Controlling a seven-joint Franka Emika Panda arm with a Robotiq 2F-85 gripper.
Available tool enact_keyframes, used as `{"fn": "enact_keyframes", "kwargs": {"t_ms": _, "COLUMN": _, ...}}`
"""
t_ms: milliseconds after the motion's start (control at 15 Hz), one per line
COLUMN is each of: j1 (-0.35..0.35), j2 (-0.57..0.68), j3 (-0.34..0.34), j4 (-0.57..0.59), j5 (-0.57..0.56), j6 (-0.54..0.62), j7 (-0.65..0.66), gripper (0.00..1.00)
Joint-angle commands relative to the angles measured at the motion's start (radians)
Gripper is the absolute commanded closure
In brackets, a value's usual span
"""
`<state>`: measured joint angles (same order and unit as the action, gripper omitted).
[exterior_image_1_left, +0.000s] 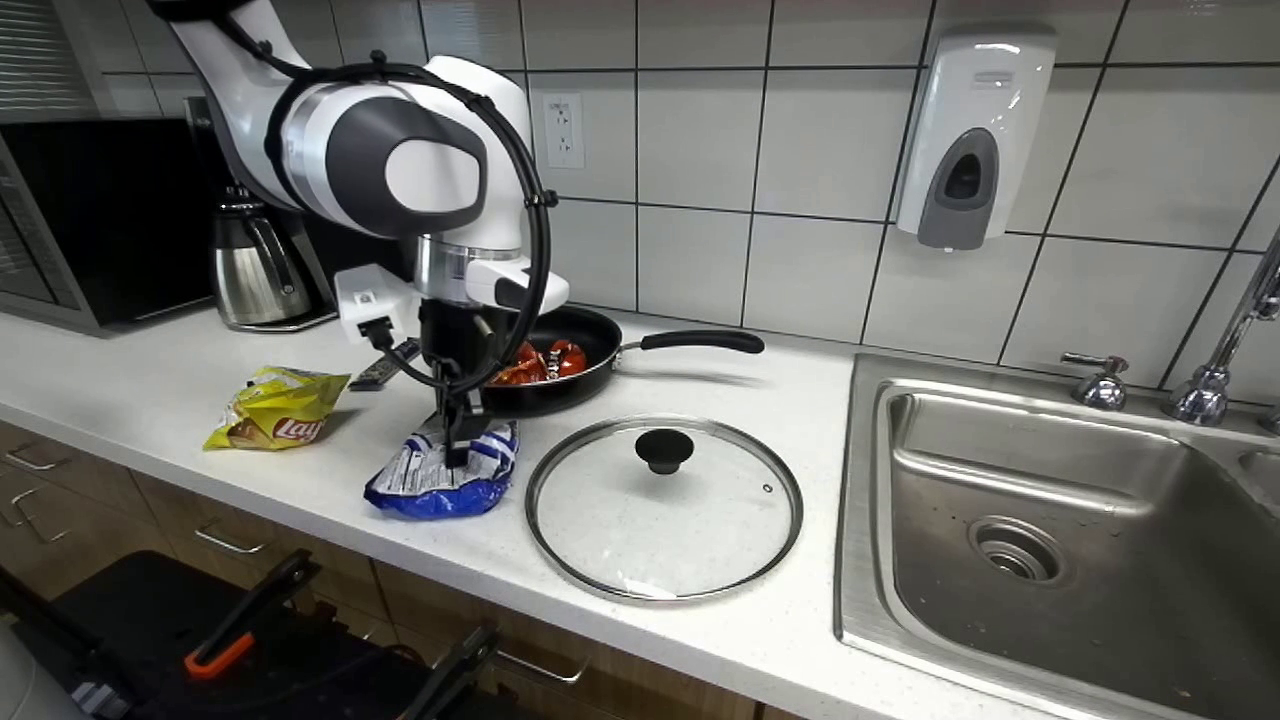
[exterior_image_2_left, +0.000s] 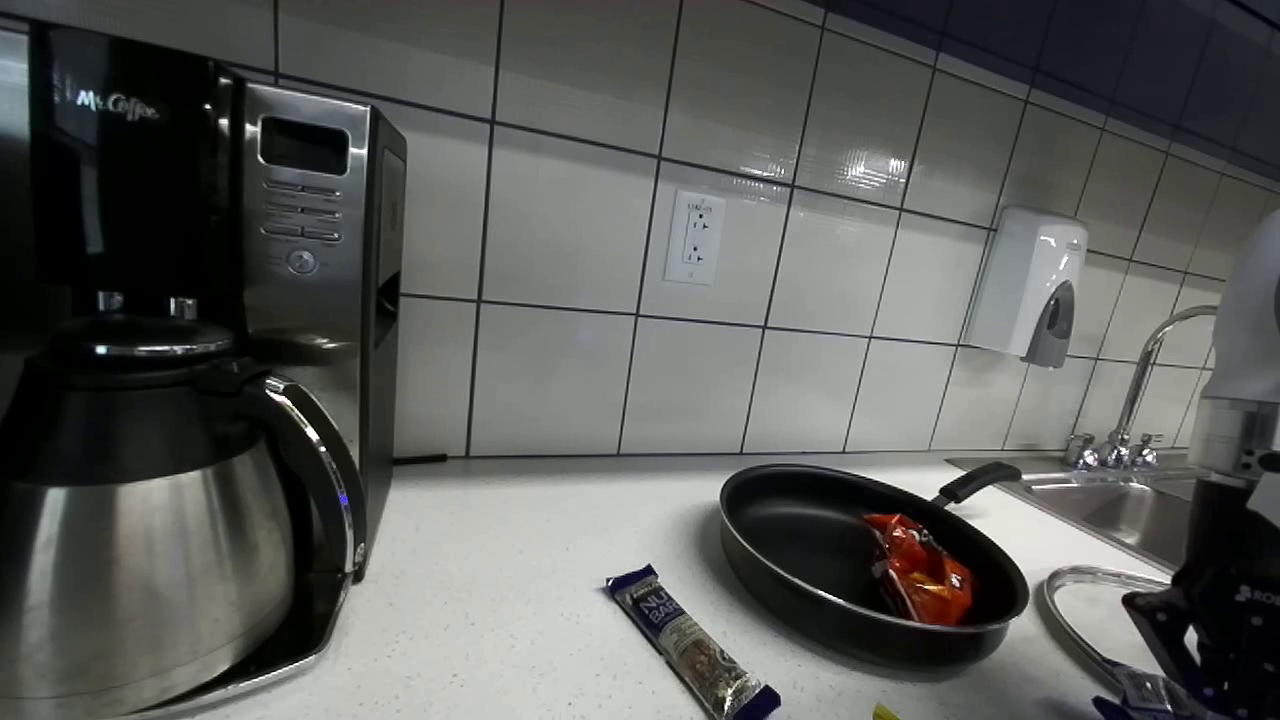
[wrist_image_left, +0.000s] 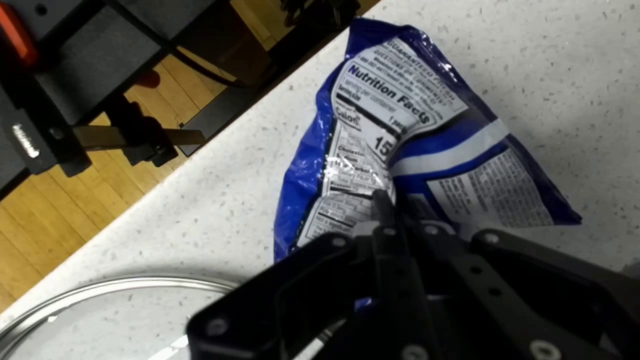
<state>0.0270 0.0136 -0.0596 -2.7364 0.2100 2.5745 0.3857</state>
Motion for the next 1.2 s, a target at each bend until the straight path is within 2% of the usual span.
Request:
{"fn": "enact_keyframes", "kwargs": {"t_ms": 0, "j1": -0.016, "j2": 0.008, "j3": 0.016, "j4": 0.012, "j5": 0.017, "j6": 0.001, "j7": -0.004, "gripper": 1.00}}
{"fn": "enact_keyframes", "kwargs": {"t_ms": 267, "j1": -0.014, "j2": -0.007, "j3": 0.018, "j4": 0.014, "j5": 0.031, "j6": -0.010, "j7": -0.022, "gripper": 1.00}}
{"fn": "enact_keyframes", "kwargs": {"t_ms": 533, "j1": -0.015, "j2": -0.051, "j3": 0.022, "j4": 0.024, "j5": 0.071, "j6": -0.072, "j7": -0.095, "gripper": 1.00}}
{"fn": "enact_keyframes", "kwargs": {"t_ms": 1133, "j1": -0.021, "j2": -0.136, "j3": 0.018, "j4": 0.060, "j5": 0.025, "j6": -0.191, "j7": -0.121, "gripper": 1.00}}
